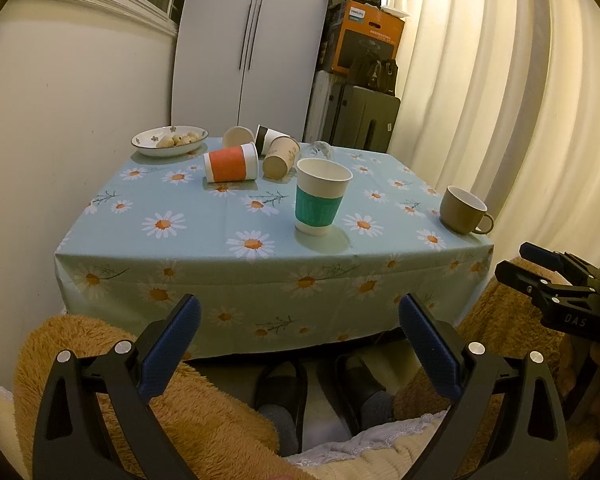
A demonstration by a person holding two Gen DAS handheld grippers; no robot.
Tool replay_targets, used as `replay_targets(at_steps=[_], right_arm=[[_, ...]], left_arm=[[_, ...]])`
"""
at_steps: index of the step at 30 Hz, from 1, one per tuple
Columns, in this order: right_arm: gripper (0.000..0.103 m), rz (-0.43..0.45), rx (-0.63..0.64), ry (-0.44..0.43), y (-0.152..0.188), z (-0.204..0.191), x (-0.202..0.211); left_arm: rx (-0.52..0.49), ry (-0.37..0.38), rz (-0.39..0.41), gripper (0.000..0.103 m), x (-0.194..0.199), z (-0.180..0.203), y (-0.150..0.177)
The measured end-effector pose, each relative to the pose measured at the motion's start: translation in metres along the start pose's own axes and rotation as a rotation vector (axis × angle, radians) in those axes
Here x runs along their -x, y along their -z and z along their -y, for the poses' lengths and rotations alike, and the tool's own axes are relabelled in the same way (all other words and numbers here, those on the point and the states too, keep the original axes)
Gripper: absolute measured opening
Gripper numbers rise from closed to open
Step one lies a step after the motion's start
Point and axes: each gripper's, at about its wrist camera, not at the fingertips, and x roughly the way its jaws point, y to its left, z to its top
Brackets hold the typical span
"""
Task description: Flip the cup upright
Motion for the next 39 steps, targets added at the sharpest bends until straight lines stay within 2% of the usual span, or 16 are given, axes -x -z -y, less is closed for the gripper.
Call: replay_targets(at_steps=[39], right_arm=[[0.086,-0.023,0.033,0.009,-0.0005,-0.0019,-0.0073]], left_arm=[[-0.013,-0.005,-0.012,0.096,-0.0051,0.0057,0.0015]])
